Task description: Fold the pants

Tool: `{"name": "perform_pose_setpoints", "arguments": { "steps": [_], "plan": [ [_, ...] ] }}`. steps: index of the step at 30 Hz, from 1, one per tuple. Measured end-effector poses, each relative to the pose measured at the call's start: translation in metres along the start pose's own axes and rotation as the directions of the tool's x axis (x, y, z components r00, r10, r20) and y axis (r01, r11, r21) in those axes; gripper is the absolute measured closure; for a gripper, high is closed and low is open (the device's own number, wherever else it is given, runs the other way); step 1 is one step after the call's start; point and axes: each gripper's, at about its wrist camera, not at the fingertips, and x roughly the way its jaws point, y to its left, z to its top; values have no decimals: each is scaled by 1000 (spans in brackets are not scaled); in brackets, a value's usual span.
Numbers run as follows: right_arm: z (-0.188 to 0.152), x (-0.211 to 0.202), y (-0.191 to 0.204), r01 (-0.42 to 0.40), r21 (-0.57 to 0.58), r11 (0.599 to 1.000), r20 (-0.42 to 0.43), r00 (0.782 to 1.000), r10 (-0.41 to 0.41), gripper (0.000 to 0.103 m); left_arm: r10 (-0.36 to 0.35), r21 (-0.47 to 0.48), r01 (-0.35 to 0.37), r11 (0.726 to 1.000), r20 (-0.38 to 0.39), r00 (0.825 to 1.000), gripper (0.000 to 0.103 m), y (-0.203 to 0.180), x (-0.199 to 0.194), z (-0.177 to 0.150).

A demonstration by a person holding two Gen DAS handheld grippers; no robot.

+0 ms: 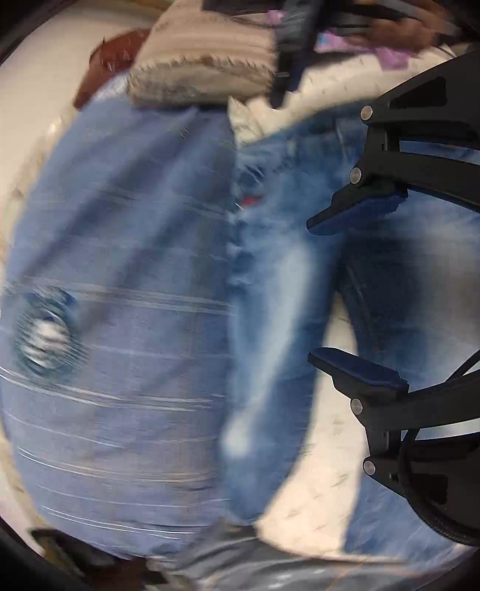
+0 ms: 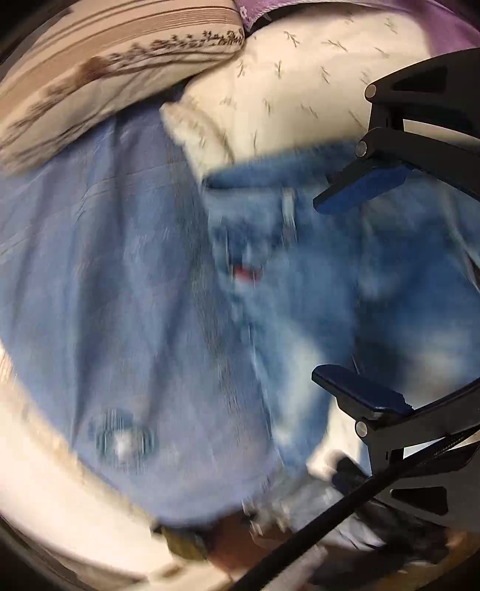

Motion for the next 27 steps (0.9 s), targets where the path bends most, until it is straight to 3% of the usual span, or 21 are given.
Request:
{"name": "perform_pose_setpoints", "arguments": {
  "steps": [2,4,5,6,10,12,14,15,16,21,25,27],
  "plan": [
    [13,27,-17,62,14,998,-26,998,-61,19,7,-18,-8,1000,-56,998,40,14,23,-4],
    [30,57,-35,102,42,994,-60,993,-99,28,20,-36,-24,999,-98,995,40,23,37,1],
    [39,71,-42,113,57,992,-84,991,-108,37,17,-54,-23,998,-104,994,40,29,46,8],
    [45,82,-46,122,72,990,-102,988,-114,40,8,-76,-16,997,-107,994,40,33,48,12],
    [72,115,-55,165,127,978,-111,982,-151,42,1,-88,-10,996,-105,994,40,36,56,19],
    [79,128,-50,150,124,981,-128,983,-134,60,0,-86,-8,996,-94,996,40,34,59,21],
    [83,136,-44,217,90,972,-136,969,-204,79,0,-78,-6,997,-87,996,40,30,58,21],
    [83,136,-43,223,90,971,-141,968,-209,91,-4,-78,-3,997,-81,997,40,29,51,17],
    [81,130,-40,208,108,972,-136,972,-193,96,-9,-78,3,997,-74,997,40,29,46,13],
    [52,49,-5,130,81,988,20,991,-132,98,-36,-106,31,994,-48,998,40,36,32,13],
    [5,8,2,15,148,989,61,998,-24,98,-40,-118,35,992,-38,998,40,41,26,12],
    [-11,8,-10,37,150,988,59,997,-46,97,-39,-121,35,992,-31,999,40,43,25,12]
  ]
}}
